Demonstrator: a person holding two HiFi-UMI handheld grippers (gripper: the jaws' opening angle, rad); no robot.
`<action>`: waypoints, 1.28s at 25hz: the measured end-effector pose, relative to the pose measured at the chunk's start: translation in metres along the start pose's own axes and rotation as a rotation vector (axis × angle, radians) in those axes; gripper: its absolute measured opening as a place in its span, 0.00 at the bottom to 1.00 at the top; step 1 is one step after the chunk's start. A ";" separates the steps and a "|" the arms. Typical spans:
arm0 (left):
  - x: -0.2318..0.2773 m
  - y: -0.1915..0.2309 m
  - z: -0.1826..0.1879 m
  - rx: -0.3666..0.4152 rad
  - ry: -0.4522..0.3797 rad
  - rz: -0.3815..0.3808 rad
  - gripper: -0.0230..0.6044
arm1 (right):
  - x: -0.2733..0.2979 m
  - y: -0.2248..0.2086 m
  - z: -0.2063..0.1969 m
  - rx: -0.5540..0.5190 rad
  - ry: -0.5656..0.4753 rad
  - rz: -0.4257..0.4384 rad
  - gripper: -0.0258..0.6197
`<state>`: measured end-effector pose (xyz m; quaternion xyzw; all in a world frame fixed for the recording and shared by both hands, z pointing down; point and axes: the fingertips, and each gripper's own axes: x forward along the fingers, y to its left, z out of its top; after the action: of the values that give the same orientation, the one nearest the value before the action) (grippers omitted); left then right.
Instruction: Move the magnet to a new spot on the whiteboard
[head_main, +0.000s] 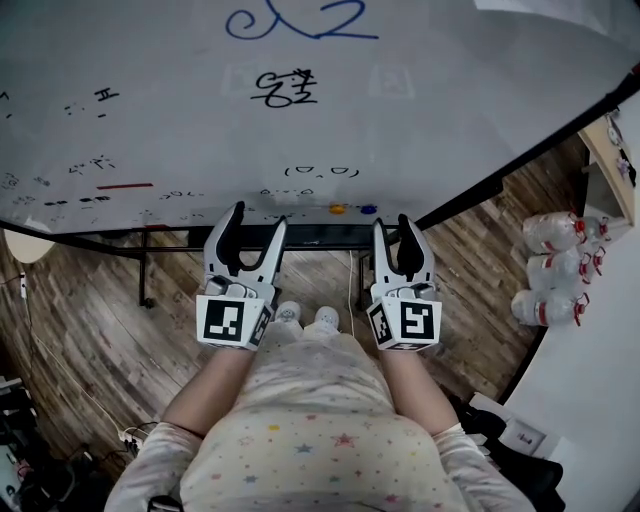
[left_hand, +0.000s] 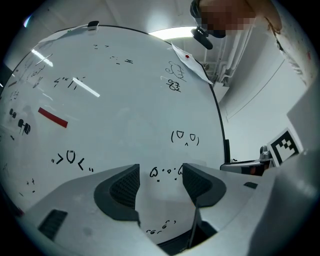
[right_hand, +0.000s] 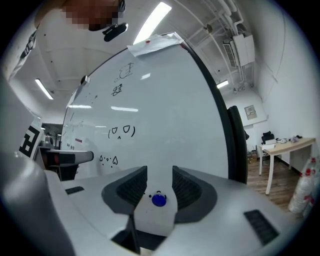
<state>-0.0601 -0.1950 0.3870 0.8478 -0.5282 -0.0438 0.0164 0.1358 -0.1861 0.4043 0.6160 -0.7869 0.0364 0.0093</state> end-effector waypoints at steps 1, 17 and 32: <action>-0.001 0.001 -0.001 0.006 0.003 -0.003 0.43 | 0.001 -0.002 -0.004 0.014 0.000 -0.012 0.27; -0.015 0.017 -0.027 -0.012 0.049 0.008 0.43 | 0.029 0.004 -0.059 -0.019 0.093 -0.080 0.26; -0.027 0.018 -0.035 -0.019 0.069 0.023 0.43 | 0.037 0.002 -0.072 -0.046 0.124 -0.121 0.26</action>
<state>-0.0849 -0.1799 0.4244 0.8426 -0.5364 -0.0193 0.0433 0.1226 -0.2167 0.4787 0.6586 -0.7468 0.0558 0.0742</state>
